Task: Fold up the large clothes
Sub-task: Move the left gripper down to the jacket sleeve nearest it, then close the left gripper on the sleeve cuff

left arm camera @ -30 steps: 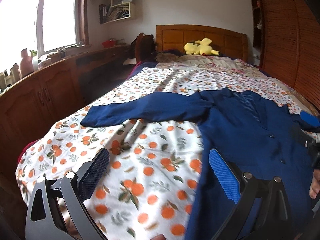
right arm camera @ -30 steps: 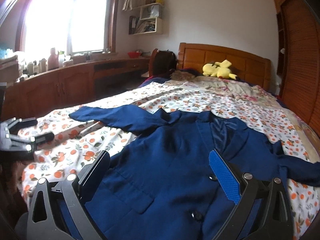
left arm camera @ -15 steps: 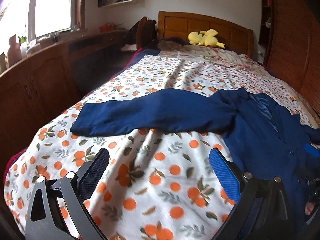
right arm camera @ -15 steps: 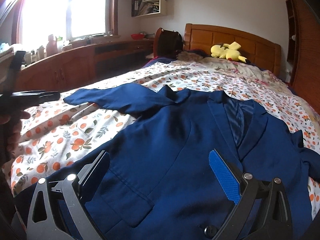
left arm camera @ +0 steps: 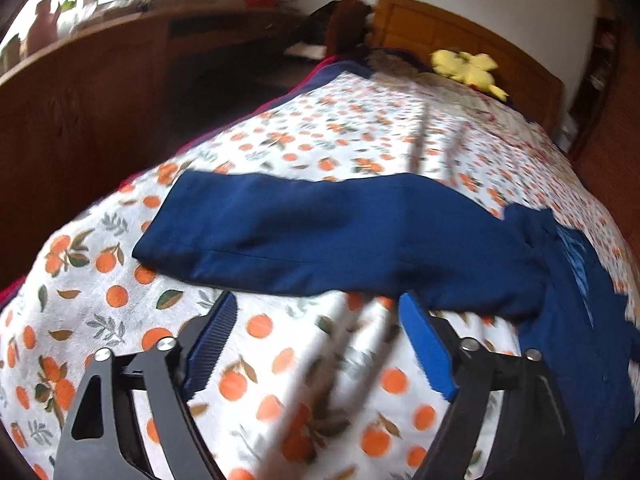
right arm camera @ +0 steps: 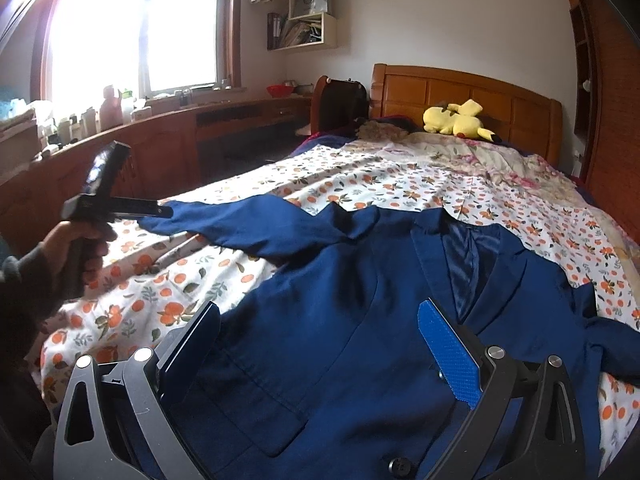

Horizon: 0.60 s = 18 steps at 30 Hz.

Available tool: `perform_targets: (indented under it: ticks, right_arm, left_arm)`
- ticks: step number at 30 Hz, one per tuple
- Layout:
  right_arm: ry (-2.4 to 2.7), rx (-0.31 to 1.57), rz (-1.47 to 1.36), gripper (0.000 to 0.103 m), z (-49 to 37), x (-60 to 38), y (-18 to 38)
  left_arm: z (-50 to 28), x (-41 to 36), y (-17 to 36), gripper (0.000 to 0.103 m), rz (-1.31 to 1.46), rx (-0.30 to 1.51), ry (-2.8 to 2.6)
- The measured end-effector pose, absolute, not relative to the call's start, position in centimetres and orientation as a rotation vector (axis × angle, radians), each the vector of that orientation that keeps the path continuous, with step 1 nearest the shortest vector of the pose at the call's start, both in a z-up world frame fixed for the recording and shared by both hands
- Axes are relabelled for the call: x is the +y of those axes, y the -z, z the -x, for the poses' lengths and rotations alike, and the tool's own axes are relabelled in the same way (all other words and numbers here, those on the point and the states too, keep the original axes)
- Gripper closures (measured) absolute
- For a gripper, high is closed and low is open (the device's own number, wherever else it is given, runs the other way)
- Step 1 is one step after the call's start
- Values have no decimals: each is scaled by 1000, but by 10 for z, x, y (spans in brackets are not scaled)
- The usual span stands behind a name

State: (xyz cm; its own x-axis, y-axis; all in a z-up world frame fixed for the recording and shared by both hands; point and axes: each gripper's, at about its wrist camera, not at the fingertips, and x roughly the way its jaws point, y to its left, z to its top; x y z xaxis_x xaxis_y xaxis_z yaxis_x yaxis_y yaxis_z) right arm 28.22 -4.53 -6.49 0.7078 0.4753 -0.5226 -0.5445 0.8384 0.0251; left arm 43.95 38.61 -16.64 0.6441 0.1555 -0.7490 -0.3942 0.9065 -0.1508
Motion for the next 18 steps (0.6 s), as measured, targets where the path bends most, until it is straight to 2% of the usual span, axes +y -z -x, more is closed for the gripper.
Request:
perform_targets:
  ticks: [10, 16, 17, 18]
  right_arm:
    - [-556, 543, 128, 7, -287, -51, 66]
    - [-547, 541, 133, 7, -288, -53, 67]
    - [-545, 541, 136, 7, -287, -53, 68]
    - [-542, 542, 138, 7, -288, -54, 68]
  left_arm:
    - [-466, 458, 210, 38, 542, 923, -423]
    - [-474, 469, 218, 43, 570, 926, -451]
    - [-477, 469, 218, 46, 549, 930, -464]
    - [-479, 470, 218, 55, 536, 934, -477]
